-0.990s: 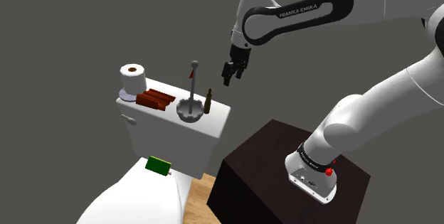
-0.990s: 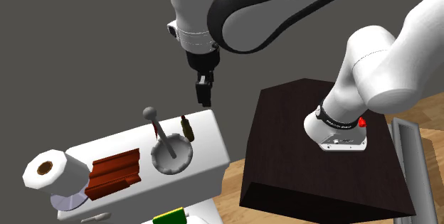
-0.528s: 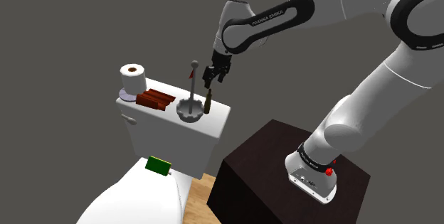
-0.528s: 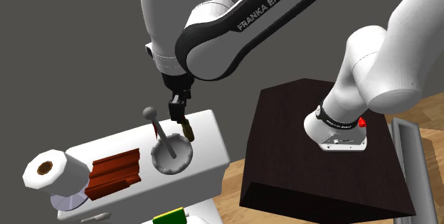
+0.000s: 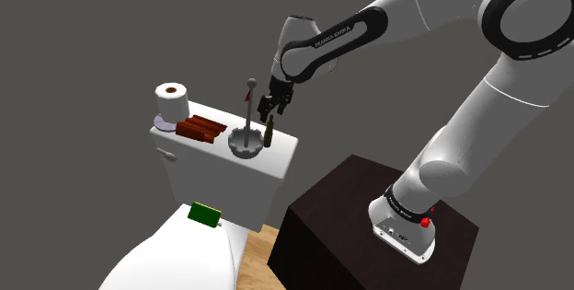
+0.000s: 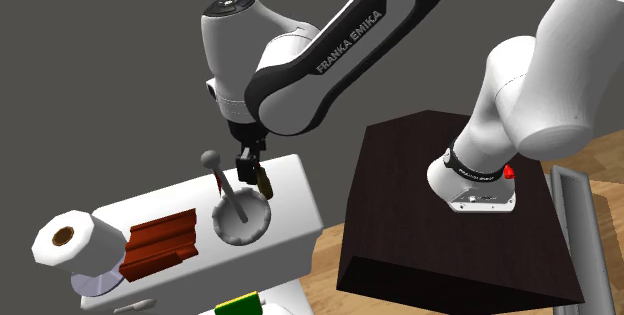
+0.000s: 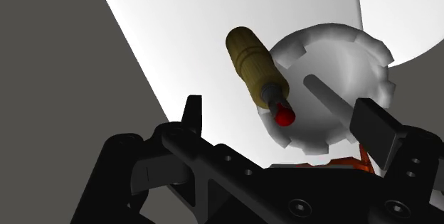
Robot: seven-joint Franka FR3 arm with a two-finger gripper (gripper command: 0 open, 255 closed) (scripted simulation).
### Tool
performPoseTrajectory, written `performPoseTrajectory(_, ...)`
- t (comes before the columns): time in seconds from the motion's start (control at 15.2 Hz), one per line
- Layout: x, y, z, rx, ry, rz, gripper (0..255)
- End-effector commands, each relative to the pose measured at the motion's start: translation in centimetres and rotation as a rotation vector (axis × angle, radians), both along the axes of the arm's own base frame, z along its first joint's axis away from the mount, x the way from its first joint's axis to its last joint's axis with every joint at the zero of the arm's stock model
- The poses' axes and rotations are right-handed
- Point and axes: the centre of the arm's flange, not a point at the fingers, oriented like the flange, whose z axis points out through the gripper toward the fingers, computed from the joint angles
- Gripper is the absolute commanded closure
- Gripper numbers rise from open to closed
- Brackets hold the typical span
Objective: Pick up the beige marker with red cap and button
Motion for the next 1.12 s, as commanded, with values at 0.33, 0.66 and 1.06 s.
performPoseTrajectory(0.33,0.0,0.1,-0.4,0.000,0.000,0.000,255)
performPoseTrajectory(0.66,0.0,0.0,-0.4,0.000,0.000,0.000,255)
performPoseTrajectory(1.06,0.0,0.0,2.8,0.000,0.000,0.000,255)
